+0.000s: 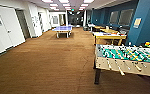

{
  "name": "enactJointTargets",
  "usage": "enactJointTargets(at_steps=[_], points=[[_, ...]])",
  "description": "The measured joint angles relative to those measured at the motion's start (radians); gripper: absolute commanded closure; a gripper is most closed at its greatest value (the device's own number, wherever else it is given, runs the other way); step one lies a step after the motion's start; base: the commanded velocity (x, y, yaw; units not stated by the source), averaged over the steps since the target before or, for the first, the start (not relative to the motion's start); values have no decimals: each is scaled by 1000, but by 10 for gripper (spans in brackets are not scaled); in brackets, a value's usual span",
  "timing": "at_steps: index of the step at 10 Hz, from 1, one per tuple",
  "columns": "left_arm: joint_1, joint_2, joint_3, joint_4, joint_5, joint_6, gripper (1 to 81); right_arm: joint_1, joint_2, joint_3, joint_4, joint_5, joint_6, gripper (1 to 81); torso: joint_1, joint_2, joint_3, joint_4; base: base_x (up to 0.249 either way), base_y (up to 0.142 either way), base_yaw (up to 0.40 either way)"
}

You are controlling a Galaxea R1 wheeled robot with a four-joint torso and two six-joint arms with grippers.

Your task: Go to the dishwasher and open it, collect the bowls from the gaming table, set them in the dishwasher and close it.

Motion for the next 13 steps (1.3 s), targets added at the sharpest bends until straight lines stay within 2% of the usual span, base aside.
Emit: enactJointTargets(at_steps=[3, 13], points=[[17, -1, -2, 0, 6, 0, 10, -21, 0, -1, 0, -4, -3, 10, -2, -1, 0, 0, 108, 0, 0], [0, 11, -2, 0, -3, 0, 10, -3, 0, -2, 0, 6, -3, 10, 0, -1, 0, 0, 142, 0, 0]])
